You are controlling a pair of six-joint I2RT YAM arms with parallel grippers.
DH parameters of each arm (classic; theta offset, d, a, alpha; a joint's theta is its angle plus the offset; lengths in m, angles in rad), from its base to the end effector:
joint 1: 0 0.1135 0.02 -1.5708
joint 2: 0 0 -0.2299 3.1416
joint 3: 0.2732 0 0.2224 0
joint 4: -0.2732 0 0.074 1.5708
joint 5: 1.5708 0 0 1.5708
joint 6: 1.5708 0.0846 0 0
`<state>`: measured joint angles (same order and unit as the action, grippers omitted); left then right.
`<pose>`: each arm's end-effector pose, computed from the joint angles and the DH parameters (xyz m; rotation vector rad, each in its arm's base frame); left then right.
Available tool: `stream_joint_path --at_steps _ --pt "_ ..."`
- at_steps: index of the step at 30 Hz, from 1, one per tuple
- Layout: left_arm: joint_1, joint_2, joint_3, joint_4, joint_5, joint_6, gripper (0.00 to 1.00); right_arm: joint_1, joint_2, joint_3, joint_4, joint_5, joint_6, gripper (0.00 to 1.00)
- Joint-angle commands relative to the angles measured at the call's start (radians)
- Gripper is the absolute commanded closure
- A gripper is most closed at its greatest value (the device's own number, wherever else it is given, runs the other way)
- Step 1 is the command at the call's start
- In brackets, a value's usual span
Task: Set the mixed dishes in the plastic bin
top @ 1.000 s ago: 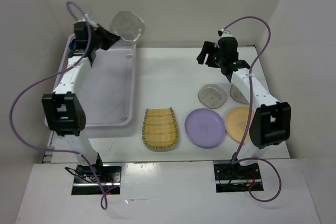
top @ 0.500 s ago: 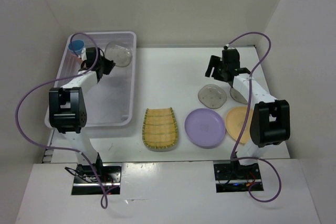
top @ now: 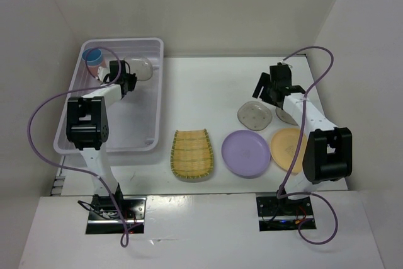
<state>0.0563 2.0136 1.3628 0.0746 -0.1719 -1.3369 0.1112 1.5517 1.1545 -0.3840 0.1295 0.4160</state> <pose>0.4556 0.0402 0.1535 -1.4827 1.6130 -0.5585 0.3475 0.0278 0.2047 0.4187 2.3086 0.1078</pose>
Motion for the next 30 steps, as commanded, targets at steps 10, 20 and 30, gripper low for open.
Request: stream_joint_path --at_steps 10,20,30 --pt "0.025 0.041 0.099 -0.054 0.044 -0.039 0.09 -0.085 -0.036 -0.061 -0.096 -0.001 0.127 0.22" --pt "0.016 -0.254 -0.04 -0.114 0.161 0.218 0.0 -0.085 0.025 -0.061 -0.154 -0.042 0.136 0.22" --pt "-0.061 -0.406 0.108 -0.188 0.505 0.627 0.0 -0.133 0.065 -0.102 -0.145 -0.082 0.127 0.27"
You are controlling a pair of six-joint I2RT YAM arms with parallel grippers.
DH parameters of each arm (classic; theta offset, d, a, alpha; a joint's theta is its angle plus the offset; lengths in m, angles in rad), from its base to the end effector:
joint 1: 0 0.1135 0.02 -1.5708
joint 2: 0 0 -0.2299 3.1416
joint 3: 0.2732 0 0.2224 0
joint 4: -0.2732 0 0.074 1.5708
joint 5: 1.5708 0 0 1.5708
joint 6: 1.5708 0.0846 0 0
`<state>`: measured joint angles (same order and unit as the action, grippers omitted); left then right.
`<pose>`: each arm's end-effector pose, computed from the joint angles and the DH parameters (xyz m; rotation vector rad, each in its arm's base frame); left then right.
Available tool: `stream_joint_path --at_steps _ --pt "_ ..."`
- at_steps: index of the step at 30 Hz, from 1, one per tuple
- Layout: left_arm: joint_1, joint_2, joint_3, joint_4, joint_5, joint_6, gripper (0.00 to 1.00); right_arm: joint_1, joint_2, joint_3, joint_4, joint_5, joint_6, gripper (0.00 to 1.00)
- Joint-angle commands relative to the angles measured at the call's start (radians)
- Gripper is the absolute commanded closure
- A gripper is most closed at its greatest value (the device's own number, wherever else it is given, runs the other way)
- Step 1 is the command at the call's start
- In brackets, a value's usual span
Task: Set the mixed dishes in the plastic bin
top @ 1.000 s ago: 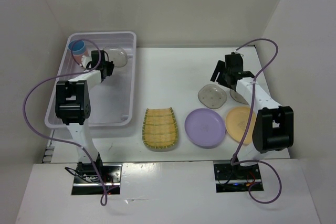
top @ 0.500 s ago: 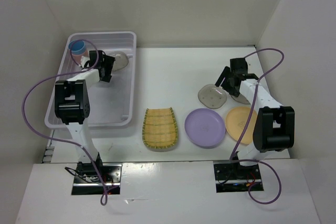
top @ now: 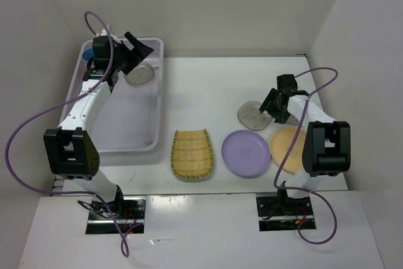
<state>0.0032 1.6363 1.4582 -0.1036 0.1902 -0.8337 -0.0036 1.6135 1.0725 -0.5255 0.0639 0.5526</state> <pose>0.4074 -0.0147 0.3204 -0.6512 1.8014 -0.7461 0.3208 -0.0066 0.1456 0.7449 2.5301 0.1030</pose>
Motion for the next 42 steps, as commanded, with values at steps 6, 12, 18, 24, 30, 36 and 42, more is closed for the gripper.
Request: stream_joint_path --at_steps 6,12,18,24,30,36,42 --pt "-0.038 -0.029 0.062 0.002 0.239 0.149 0.0 -0.029 0.022 -0.045 0.009 -0.038 -0.01 0.27" --pt "-0.103 0.031 0.166 -0.01 0.373 0.211 0.0 -0.029 0.101 -0.045 0.041 -0.084 -0.019 0.33" --pt "-0.184 0.091 0.226 -0.011 0.488 0.231 0.0 -0.029 0.137 -0.045 0.062 -0.093 -0.019 0.55" --pt "-0.241 0.181 0.274 0.001 0.538 0.24 0.0 -0.029 0.171 -0.014 0.062 -0.093 -0.019 0.98" --pt "-0.273 0.334 0.283 -0.028 0.645 0.309 0.0 -0.006 0.097 0.047 0.062 -0.102 -0.056 1.0" --pt "-0.345 0.552 0.468 -0.2 0.726 0.421 0.0 0.027 0.031 0.144 0.042 -0.183 -0.08 1.0" --pt "-0.391 0.612 0.499 -0.157 0.719 0.413 0.0 0.068 -0.014 0.184 0.053 -0.246 -0.08 1.0"
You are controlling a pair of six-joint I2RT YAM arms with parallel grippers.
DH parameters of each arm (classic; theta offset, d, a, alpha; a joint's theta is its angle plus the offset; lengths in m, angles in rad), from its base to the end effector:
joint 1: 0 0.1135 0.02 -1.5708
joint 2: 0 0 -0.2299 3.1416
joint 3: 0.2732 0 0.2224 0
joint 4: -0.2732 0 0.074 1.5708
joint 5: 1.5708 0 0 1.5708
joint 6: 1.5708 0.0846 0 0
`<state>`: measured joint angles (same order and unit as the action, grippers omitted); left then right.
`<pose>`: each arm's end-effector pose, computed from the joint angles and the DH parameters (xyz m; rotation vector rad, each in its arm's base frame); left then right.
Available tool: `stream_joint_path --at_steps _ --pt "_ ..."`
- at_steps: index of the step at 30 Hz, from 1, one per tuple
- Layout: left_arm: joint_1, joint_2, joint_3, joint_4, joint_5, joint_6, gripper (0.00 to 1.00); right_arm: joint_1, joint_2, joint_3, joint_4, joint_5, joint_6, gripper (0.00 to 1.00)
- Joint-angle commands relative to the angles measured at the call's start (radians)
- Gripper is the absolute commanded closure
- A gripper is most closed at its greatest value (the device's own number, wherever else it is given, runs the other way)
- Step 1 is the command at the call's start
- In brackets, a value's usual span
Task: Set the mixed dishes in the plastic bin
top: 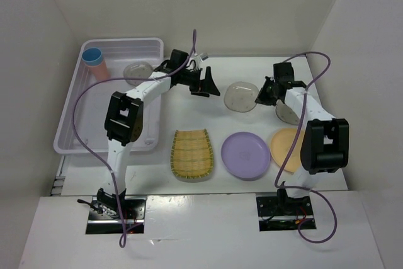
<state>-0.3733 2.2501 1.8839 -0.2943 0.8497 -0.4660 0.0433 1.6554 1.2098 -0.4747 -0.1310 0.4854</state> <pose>0.4316 -0.2373 0.1920 0.3968 2.2903 -1.3902 0.3533 0.0264 0.1788 0.4983 2.4714 0.3817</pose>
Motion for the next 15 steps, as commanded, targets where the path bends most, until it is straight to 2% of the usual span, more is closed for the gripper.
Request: stream_joint_path --at_steps 1,6,11,15 --pt "-0.015 0.008 0.089 0.034 0.069 0.046 0.0 0.021 -0.068 0.046 0.002 -0.061 -0.013 1.0" --pt "-0.035 0.026 0.107 0.044 0.101 0.026 0.0 0.072 -0.077 0.045 0.016 -0.079 -0.013 1.0" --pt "-0.044 0.046 0.129 -0.002 0.031 0.036 0.0 0.108 -0.086 0.056 0.034 -0.102 0.007 1.0" --pt "-0.044 0.046 0.089 -0.014 -0.035 0.055 0.01 0.13 -0.086 0.091 0.034 -0.114 0.007 1.0"
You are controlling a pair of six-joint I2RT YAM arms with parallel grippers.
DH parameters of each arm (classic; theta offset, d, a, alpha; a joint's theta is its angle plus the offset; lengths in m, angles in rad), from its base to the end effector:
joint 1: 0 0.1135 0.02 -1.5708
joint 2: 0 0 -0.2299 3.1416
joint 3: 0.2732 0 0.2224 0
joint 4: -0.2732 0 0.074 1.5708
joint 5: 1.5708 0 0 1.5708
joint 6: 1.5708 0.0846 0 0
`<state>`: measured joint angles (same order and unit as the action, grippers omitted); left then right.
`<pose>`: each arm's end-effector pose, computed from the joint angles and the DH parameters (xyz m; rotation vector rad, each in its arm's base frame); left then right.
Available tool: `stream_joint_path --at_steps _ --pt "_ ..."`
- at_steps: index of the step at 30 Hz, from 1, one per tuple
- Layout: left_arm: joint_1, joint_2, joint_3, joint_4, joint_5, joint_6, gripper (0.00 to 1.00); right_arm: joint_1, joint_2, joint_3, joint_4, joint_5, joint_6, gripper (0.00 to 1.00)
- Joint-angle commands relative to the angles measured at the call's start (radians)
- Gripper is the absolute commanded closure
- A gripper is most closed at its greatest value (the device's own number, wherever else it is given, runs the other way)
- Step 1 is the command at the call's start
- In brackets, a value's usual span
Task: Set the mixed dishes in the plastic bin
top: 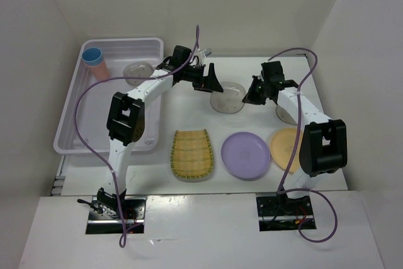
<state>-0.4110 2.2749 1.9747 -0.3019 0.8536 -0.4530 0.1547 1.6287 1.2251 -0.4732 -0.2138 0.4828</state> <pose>0.4310 -0.2574 0.2093 0.4833 2.2252 -1.4024 0.3470 0.0723 0.1937 0.3120 2.4772 0.5370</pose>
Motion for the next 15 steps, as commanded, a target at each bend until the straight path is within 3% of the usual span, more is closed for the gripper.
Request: stream_joint_path --at_steps 1,7,11,12,14,15 --pt "-0.006 0.012 -0.002 -0.006 -0.039 0.042 0.01 0.019 -0.069 0.076 0.033 -0.032 0.01 1.0" --pt "-0.006 0.012 -0.039 0.012 -0.03 0.042 0.11 0.039 -0.078 0.109 0.022 -0.041 0.01 1.0" --pt "-0.015 0.021 -0.039 0.024 0.007 0.017 0.43 0.06 -0.069 0.12 0.022 -0.041 0.01 1.0" --pt "-0.015 0.021 -0.039 0.024 0.007 0.017 0.61 0.06 -0.069 0.12 0.022 -0.041 0.01 1.0" --pt "-0.015 0.021 -0.028 0.015 0.016 0.017 0.78 0.069 -0.047 0.12 0.022 -0.041 0.01 0.99" --pt "-0.015 0.021 -0.017 0.015 0.016 0.008 0.93 0.069 -0.047 0.12 0.031 -0.041 0.01 0.95"
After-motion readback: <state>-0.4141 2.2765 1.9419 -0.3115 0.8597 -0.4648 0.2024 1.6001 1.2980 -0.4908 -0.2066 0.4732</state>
